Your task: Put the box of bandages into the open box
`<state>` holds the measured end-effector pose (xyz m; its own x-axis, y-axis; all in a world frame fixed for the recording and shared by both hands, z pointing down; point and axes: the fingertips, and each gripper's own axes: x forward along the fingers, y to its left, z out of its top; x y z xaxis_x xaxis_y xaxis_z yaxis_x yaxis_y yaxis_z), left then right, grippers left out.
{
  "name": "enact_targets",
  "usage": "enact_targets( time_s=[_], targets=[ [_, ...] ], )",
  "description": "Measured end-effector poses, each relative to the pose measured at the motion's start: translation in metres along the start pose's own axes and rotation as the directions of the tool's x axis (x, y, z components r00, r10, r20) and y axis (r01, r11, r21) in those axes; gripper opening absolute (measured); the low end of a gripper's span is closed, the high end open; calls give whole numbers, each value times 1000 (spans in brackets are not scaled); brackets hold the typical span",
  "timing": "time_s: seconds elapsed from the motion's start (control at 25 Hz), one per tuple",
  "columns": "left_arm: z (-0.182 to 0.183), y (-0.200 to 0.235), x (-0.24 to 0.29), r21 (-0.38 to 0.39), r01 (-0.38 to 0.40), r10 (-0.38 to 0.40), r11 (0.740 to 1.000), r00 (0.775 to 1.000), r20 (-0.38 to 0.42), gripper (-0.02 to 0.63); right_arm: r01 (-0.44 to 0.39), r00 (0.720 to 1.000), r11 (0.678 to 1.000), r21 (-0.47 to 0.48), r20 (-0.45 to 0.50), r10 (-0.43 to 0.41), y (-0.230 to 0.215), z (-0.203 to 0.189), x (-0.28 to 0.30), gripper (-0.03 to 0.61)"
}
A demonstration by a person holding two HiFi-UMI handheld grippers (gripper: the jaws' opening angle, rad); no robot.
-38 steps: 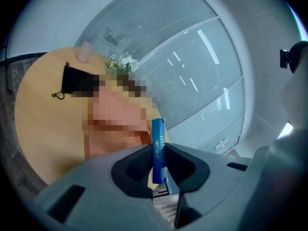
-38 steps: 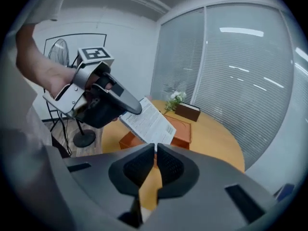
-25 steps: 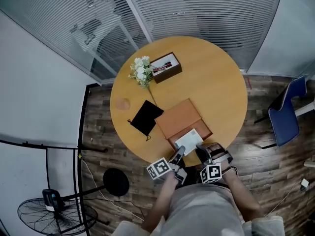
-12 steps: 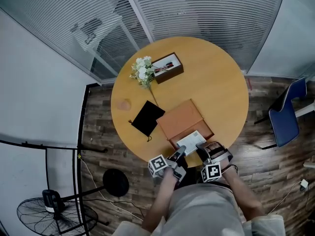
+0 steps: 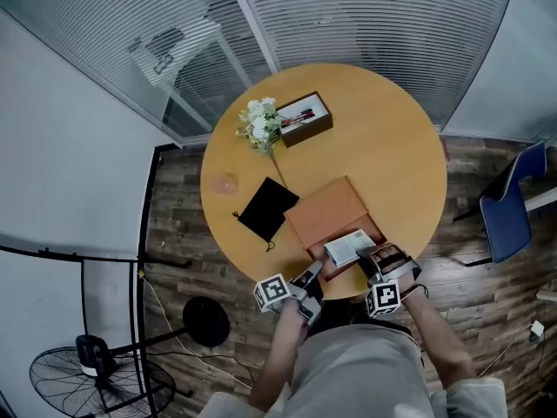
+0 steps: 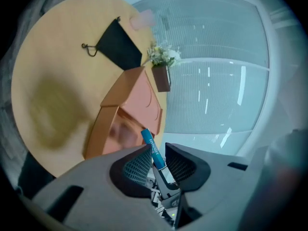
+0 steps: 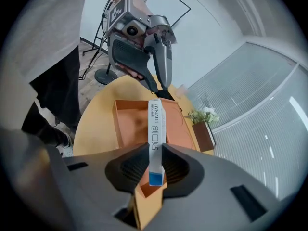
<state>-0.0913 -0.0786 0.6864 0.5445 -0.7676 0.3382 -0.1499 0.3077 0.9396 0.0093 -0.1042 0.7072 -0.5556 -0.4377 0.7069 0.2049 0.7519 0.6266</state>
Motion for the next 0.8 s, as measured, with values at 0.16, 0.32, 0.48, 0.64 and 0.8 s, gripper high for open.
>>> enact_targets(
  time_s=[0.16,0.32,0.48,0.64,0.8],
  targets=[
    [11,-13,-9,144,19,-15,989,999,-30,78,-74,997,996,-52,-7,74,5,4,13,74],
    [24,-21,-18,320,-6,18,947,999,-36,78,-127,991,985,-114,-53,122,11,0,28,74],
    [34,-19,-24,527,-75,116,847,992,-45,78,-154,987,978,-143,-75,144,5,3,43,74],
    [45,-19,-33,666,-104,173,739,984,-38,78,-189,980,962,-195,-105,172,8,6,58,74],
    [60,-17,-36,708,-100,170,699,985,-28,78,-215,974,952,-218,-118,192,9,7,68,78]
  ],
)
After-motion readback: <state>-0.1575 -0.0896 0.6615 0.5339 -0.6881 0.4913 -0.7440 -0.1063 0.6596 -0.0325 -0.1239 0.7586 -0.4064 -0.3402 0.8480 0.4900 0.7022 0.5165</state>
